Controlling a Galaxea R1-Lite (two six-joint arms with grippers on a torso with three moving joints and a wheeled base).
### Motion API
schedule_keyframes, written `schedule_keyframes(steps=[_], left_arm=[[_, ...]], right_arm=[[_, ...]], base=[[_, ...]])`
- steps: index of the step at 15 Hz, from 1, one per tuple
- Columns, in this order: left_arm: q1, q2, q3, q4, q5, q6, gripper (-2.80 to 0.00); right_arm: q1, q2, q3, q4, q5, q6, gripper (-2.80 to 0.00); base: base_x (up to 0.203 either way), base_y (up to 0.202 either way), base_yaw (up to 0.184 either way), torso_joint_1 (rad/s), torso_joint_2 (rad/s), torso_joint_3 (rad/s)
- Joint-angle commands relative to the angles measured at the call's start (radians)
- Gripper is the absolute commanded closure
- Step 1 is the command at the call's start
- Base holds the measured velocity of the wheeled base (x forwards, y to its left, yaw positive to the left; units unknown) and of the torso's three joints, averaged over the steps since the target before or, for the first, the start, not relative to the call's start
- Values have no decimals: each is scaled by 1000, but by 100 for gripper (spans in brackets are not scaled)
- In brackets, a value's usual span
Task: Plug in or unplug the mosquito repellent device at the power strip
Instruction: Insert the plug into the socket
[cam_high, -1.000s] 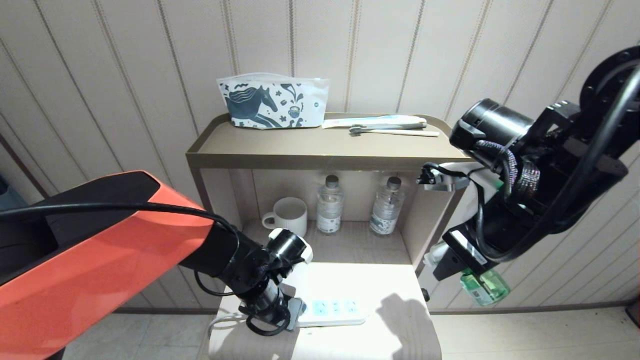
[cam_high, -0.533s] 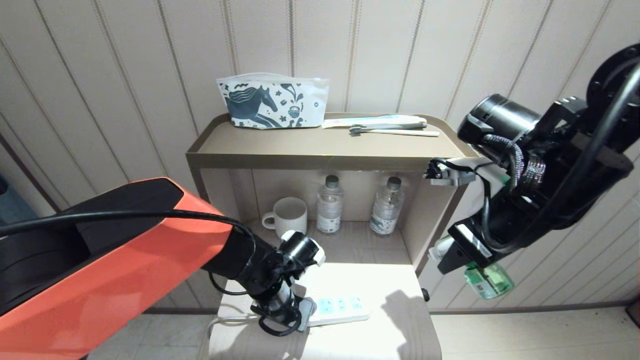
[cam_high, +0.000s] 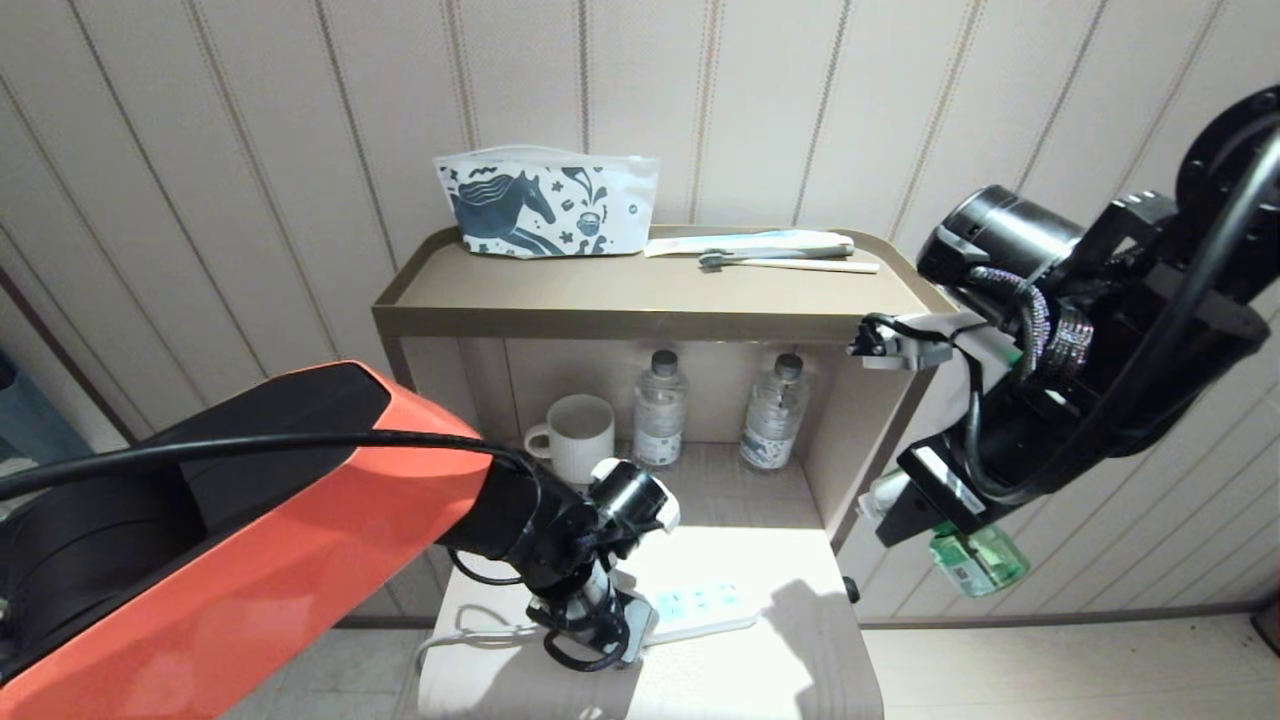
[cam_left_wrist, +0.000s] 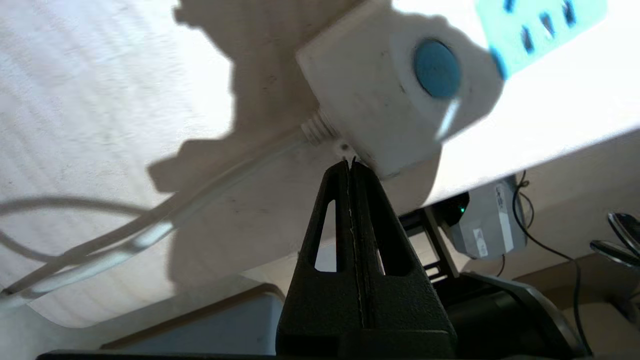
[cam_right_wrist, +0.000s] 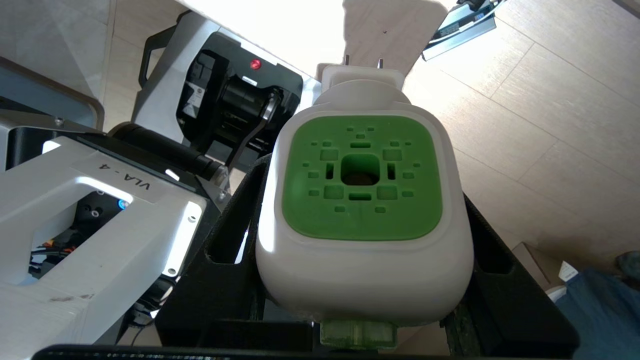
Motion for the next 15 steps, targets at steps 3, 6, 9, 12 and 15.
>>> schedule_keyframes(steps=[3, 6, 9, 12, 15], left_arm=[[-35, 17, -42, 20, 0, -4, 0], [-45, 27, -56, 29, 0, -7, 0], [-43, -26, -47, 29, -1, -15, 0], [-25, -36, -89, 28, 0, -9, 0], [5, 16, -165, 34, -1, -11, 0]], right_arm=[[-1, 0, 0, 7, 1, 1, 0], [-1, 0, 0, 7, 1, 1, 0], [-1, 4, 0, 7, -1, 1, 0], [-1, 3, 0, 7, -1, 1, 0], [1, 4, 2, 7, -1, 1, 0]], base=[[0, 0, 0, 0, 0, 0], [0, 0, 0, 0, 0, 0], [0, 0, 0, 0, 0, 0], [0, 0, 0, 0, 0, 0], [0, 0, 0, 0, 0, 0]])
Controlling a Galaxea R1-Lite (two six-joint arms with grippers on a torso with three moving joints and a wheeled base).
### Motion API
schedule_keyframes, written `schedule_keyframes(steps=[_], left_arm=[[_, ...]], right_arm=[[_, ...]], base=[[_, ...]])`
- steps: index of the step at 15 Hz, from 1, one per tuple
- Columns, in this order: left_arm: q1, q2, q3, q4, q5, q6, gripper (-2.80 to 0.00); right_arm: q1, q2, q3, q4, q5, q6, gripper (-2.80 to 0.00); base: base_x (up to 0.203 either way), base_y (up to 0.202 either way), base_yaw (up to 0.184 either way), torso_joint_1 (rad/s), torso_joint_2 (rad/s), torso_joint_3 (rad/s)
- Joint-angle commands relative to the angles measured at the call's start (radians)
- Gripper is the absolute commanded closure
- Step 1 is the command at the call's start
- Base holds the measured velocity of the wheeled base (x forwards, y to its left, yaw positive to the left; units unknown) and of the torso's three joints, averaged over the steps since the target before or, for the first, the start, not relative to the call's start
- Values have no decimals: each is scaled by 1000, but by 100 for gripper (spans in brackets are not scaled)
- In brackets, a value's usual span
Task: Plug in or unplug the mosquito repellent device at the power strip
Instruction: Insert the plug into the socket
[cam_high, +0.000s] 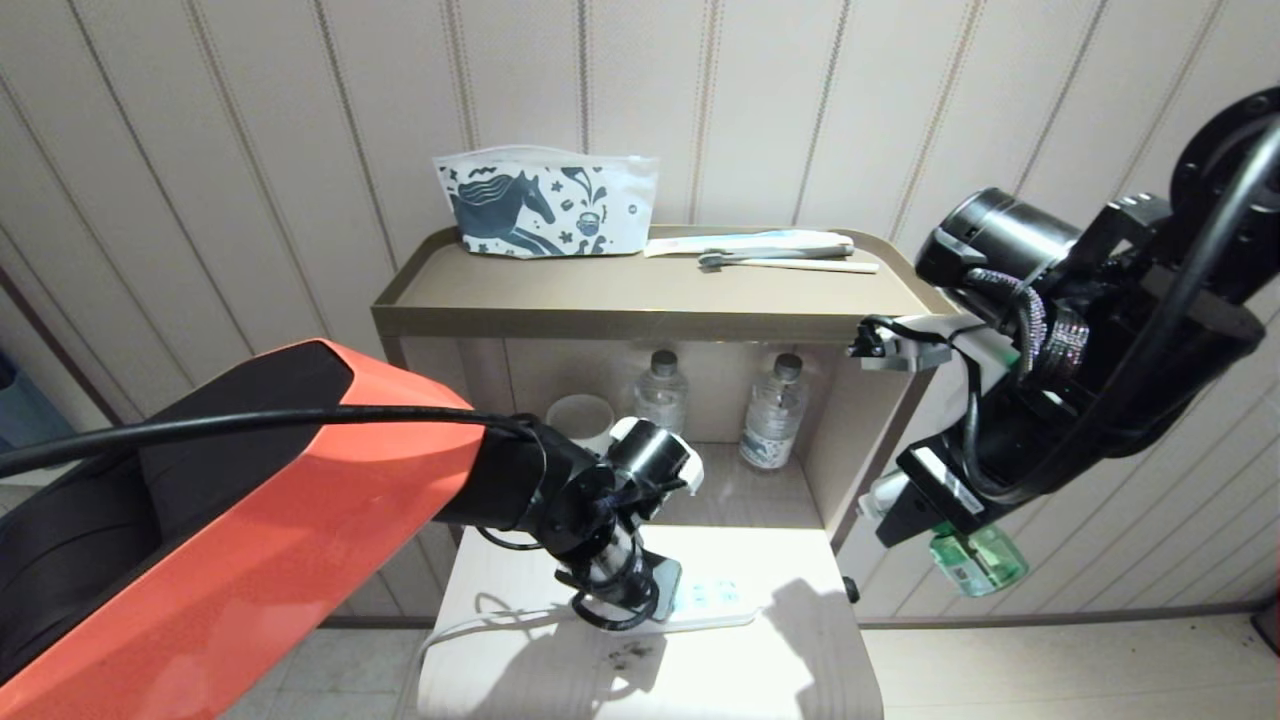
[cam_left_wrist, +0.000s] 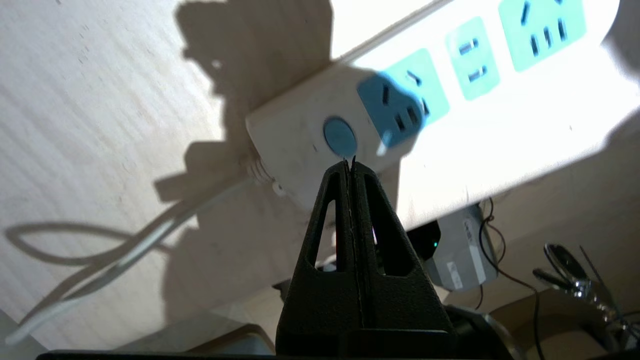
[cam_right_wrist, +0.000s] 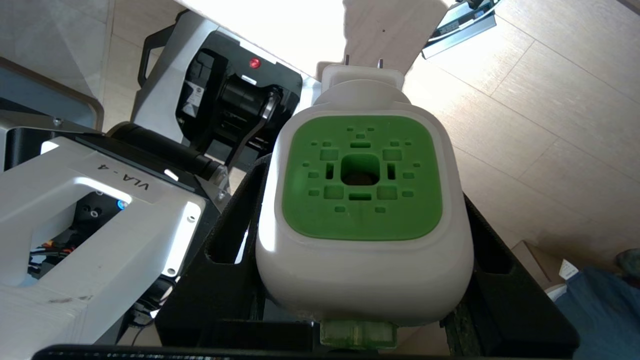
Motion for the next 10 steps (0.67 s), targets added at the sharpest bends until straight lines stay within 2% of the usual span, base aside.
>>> schedule_keyframes(steps=[1, 4, 6, 8, 10], left_arm=[[12, 46, -54, 8, 1, -3, 0], [12, 95, -156, 48, 2, -6, 0], [13, 144, -269, 99, 1, -6, 0], [12, 181, -304, 152, 1, -11, 0], [12, 197, -306, 155, 2, -14, 0]], right_arm=[[2, 3, 1, 7, 0, 0, 0], [2, 7, 2, 7, 0, 0, 0], [2, 12, 2, 7, 0, 0, 0], [2, 12, 1, 7, 0, 0, 0], [2, 12, 2, 7, 0, 0, 0]], base=[[0, 0, 0, 0, 0, 0], [0, 0, 0, 0, 0, 0], [0, 0, 0, 0, 0, 0], [0, 0, 0, 0, 0, 0], [0, 0, 0, 0, 0, 0]])
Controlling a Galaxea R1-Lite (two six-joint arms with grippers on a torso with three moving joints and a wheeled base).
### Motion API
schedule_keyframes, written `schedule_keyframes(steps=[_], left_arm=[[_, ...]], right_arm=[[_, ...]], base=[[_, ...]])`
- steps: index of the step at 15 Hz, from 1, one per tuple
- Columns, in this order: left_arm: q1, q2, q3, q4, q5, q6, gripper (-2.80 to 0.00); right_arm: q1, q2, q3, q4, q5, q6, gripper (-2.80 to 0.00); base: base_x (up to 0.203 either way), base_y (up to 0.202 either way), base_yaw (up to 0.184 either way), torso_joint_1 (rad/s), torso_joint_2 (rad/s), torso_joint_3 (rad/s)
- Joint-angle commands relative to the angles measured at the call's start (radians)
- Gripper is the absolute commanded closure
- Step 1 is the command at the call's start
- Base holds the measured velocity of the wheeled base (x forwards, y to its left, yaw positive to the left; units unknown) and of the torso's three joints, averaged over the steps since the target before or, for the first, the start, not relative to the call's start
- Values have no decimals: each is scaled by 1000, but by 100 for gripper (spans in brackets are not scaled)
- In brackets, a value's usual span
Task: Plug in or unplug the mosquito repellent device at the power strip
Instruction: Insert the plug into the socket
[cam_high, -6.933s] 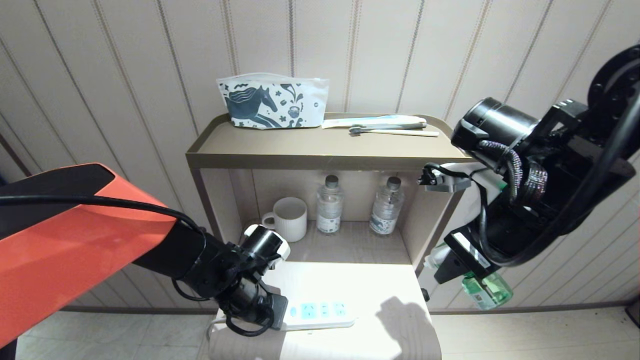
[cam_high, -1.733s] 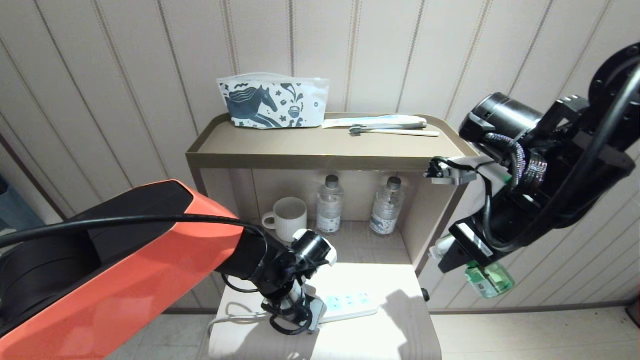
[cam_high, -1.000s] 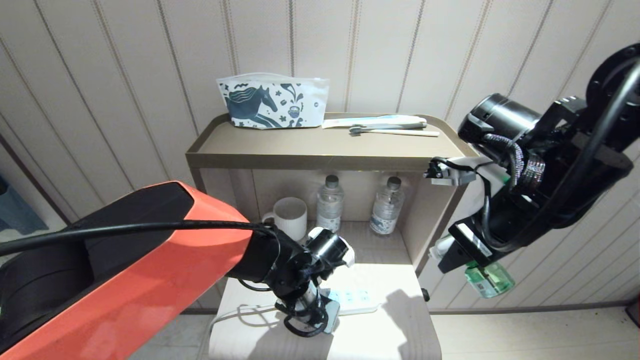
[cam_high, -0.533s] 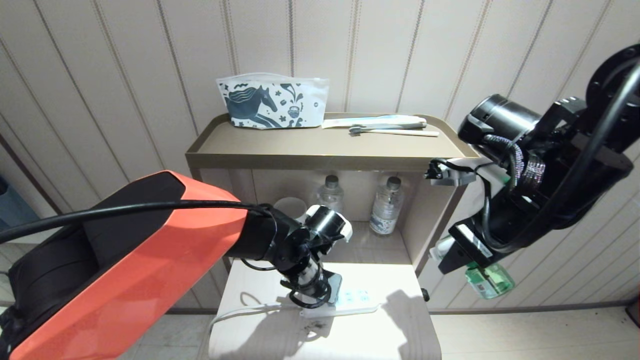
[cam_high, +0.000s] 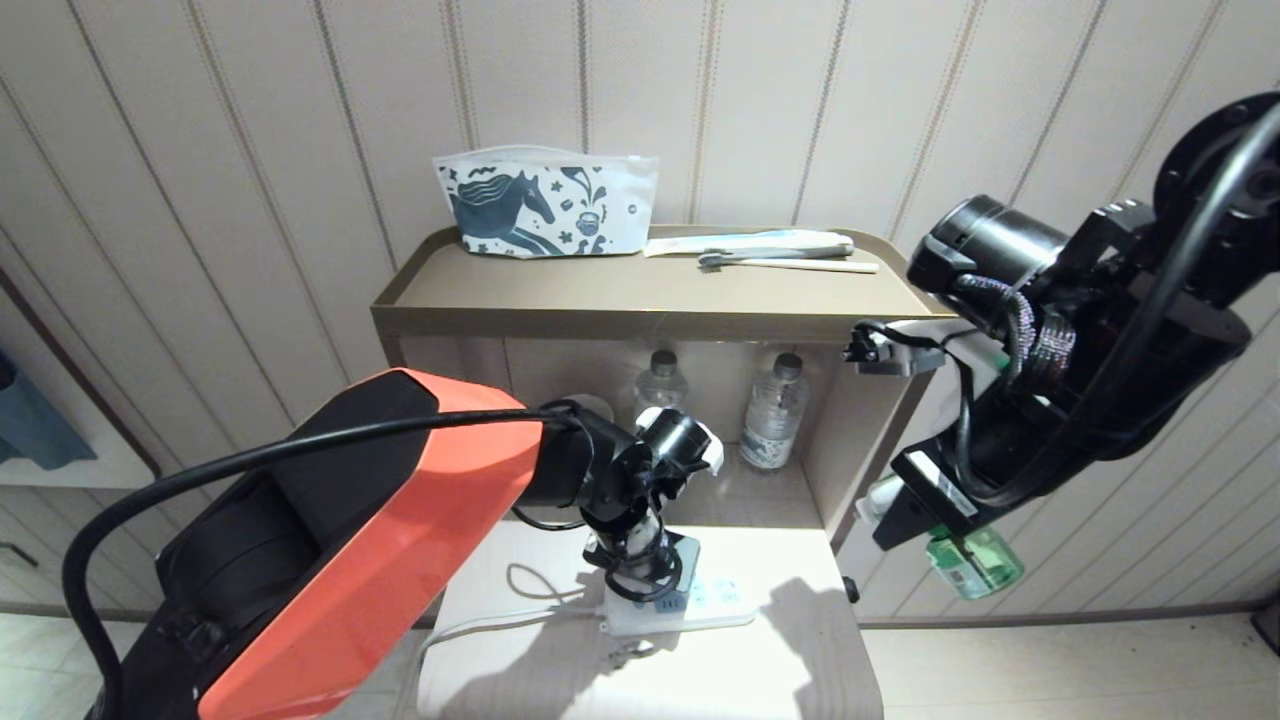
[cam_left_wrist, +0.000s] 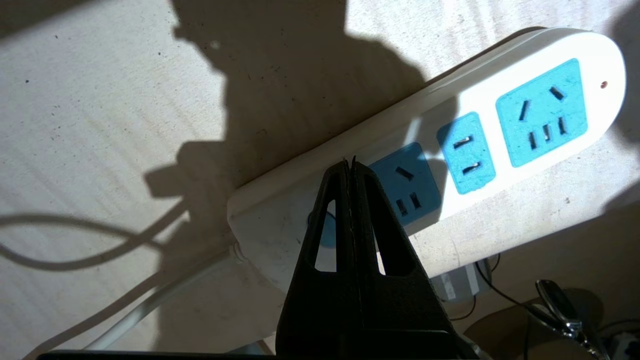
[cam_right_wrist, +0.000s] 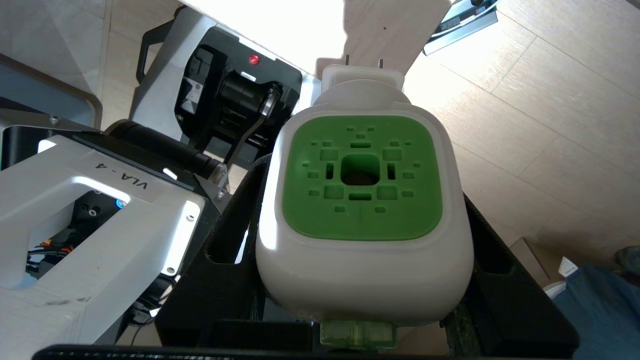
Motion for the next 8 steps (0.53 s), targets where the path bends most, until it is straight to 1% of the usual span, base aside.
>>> schedule_keyframes(steps=[1, 4, 8], left_arm=[[0, 27, -6, 3, 1, -2, 0], [7, 45, -5, 4, 1, 2, 0], [7, 29, -2, 5, 1, -2, 0]], right_arm=[[0, 0, 1, 7, 1, 0, 0], [0, 0, 1, 7, 1, 0, 0], [-1, 5, -1, 6, -1, 0, 0]], base=[[0, 0, 0, 0, 0, 0], [0, 0, 0, 0, 0, 0], [0, 0, 0, 0, 0, 0]])
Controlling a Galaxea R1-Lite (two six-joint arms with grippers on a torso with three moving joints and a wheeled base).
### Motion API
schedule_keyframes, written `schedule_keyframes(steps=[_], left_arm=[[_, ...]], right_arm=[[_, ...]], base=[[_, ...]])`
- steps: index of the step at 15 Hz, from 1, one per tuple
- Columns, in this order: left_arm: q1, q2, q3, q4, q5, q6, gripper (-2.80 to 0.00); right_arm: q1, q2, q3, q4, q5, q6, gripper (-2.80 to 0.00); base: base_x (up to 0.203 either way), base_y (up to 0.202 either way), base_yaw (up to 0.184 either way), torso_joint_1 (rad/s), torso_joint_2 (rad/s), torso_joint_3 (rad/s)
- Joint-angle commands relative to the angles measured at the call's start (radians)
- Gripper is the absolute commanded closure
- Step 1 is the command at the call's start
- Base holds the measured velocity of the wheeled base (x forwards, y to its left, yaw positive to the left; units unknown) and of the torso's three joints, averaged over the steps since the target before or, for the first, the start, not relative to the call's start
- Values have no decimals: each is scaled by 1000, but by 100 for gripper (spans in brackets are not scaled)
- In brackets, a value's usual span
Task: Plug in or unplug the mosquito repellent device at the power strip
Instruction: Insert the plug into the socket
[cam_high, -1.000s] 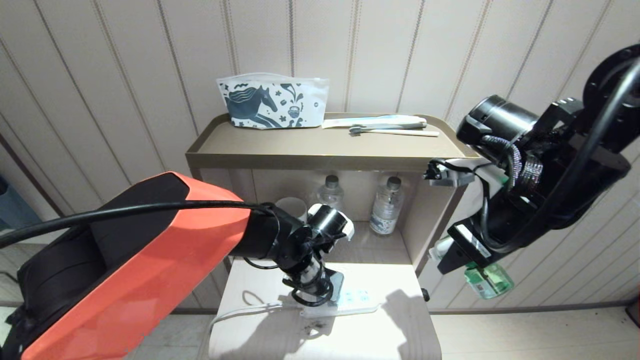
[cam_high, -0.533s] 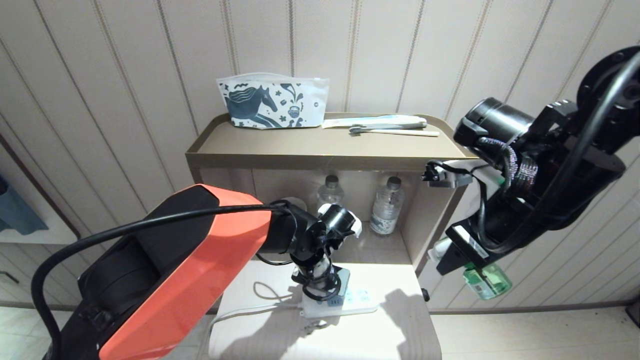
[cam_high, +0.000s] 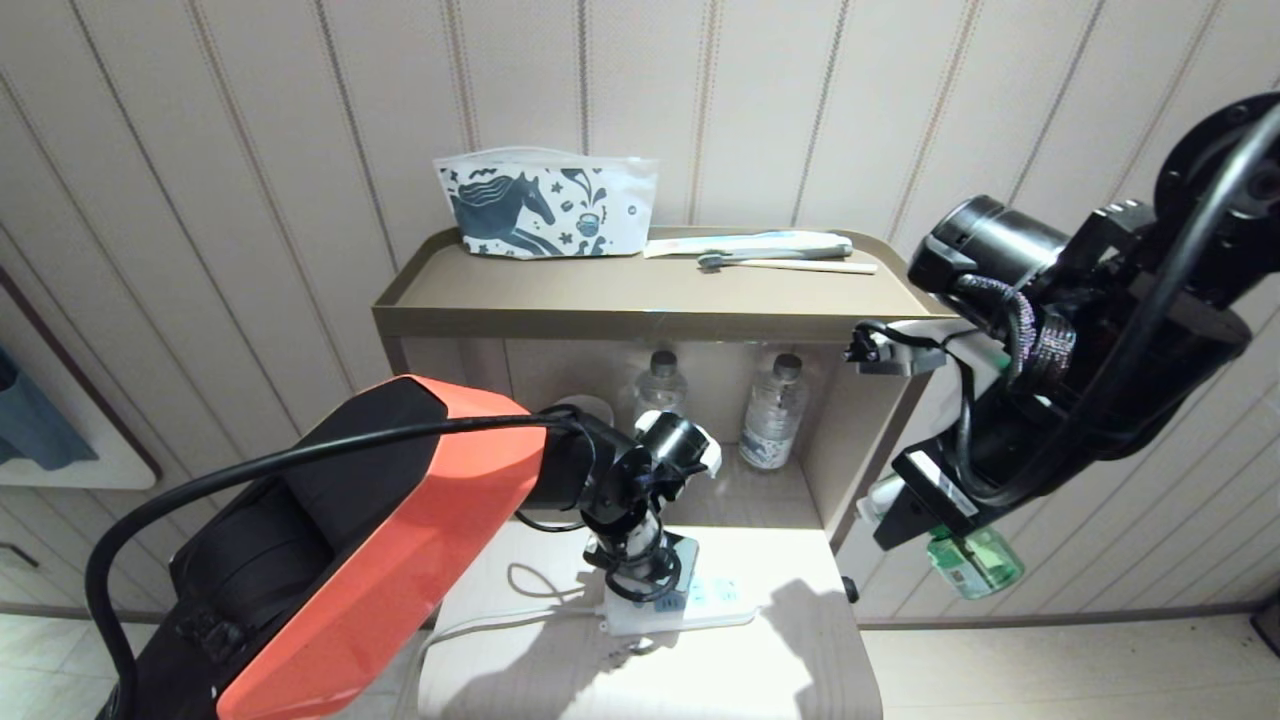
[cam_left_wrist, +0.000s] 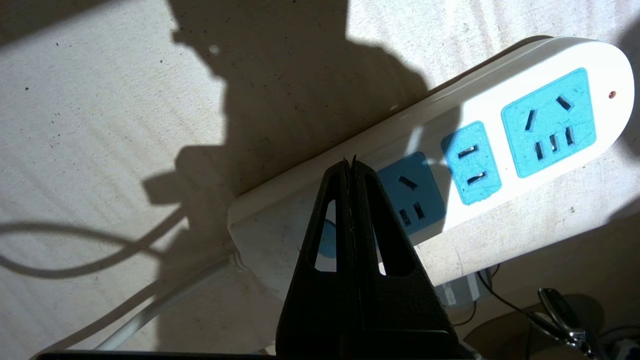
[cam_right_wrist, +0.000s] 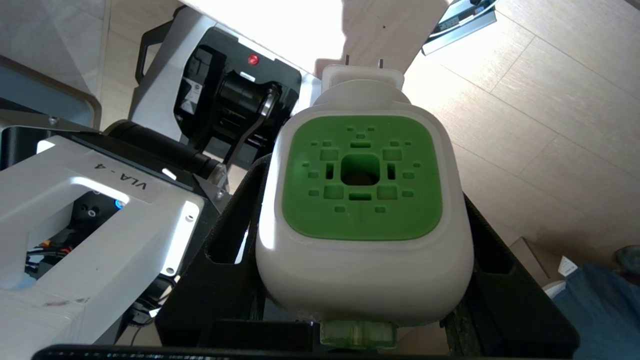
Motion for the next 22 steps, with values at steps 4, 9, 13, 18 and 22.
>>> schedule_keyframes(steps=[4, 9, 13, 18, 22], left_arm=[[9, -19, -53, 11, 1, 2, 0], [8, 29, -121, 22, 1, 6, 0], [7, 50, -117, 31, 3, 7, 0], [2, 52, -105, 51, 67, 2, 0], [-44, 28, -59, 53, 67, -2, 0]], right_arm=[[1, 5, -1, 7, 1, -2, 0], [1, 7, -1, 6, 1, -2, 0], [1, 13, -1, 5, 0, -4, 0], [1, 14, -1, 5, -1, -2, 0], [1, 19, -2, 5, -1, -3, 0]], base=[[0, 0, 0, 0, 0, 0], [0, 0, 0, 0, 0, 0], [0, 0, 0, 0, 0, 0], [0, 0, 0, 0, 0, 0], [0, 0, 0, 0, 0, 0]])
